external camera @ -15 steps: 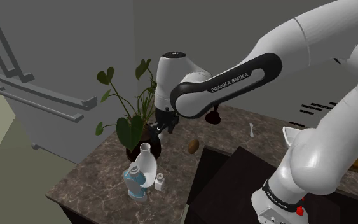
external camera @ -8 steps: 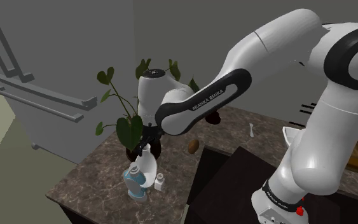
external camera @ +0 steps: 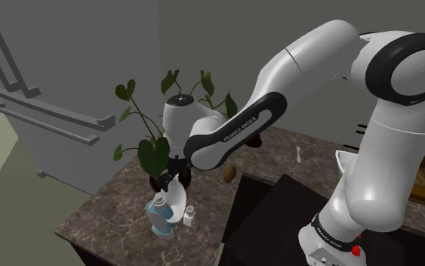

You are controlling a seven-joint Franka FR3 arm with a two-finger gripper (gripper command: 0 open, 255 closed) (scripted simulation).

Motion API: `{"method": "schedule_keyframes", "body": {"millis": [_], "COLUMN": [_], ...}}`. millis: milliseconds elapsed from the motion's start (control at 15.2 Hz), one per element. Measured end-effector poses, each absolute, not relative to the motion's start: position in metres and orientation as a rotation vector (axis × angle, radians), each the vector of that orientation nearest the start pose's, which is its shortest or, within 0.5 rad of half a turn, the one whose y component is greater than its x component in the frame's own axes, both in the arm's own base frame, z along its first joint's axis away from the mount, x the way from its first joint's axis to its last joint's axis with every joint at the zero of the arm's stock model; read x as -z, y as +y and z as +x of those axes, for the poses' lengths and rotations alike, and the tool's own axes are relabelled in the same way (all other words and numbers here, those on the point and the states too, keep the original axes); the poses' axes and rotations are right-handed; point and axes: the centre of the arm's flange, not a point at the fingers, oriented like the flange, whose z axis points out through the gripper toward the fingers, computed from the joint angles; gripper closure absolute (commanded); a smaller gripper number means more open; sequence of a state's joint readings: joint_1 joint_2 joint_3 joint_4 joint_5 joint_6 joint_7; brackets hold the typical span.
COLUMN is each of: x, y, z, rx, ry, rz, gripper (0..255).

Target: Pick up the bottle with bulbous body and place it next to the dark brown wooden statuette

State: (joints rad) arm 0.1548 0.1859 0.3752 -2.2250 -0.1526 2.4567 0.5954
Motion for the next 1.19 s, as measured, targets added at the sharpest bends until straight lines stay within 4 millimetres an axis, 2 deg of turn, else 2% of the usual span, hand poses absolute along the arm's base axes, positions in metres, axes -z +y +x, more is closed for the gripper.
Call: {"method": "schedule_keyframes", "body": {"millis": [264,330,990,1188], "x": [-0.301,-0.301,-0.301,-0.312], "y": [0.278,0.278,0.277,0.278], "z": [0.475,0.475,0.476,0.476], "rx": [0.11,0.11,0.111,0.11], "ry": [-0.066,-0.066,-0.066,-0.066], "rz": [-3.133,-3.133,-3.133,-3.133], "gripper": [0,255,255,255]}}
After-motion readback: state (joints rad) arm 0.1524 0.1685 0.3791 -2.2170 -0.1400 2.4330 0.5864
